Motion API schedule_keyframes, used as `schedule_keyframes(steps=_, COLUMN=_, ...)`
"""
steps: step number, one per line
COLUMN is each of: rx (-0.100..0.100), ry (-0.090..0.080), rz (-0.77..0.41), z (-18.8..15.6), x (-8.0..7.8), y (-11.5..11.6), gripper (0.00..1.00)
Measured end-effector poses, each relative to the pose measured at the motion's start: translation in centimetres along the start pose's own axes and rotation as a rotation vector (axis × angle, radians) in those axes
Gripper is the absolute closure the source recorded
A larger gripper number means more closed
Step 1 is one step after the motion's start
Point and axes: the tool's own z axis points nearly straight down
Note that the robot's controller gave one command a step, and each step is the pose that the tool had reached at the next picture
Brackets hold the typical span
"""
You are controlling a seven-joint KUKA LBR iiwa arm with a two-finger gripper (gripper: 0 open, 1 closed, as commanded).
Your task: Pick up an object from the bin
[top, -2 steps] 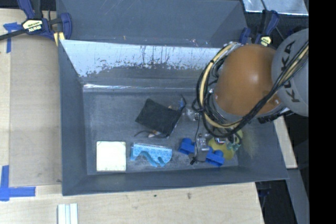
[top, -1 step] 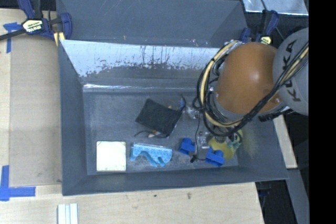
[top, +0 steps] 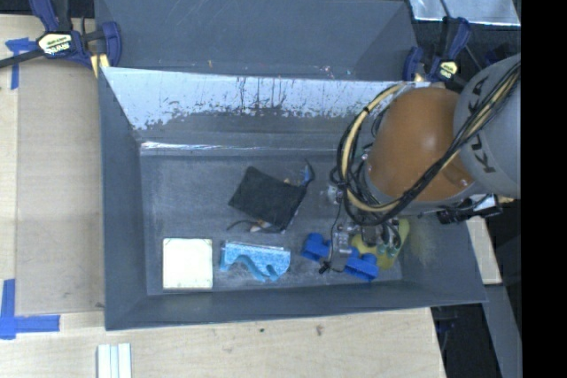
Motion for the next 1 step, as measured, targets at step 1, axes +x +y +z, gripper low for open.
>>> schedule_keyframes(steps=1, rx=0.002, ry=0.009, rz=0.002, z=4.19, x=-0.96, y=-1.8, gripper=0.0)
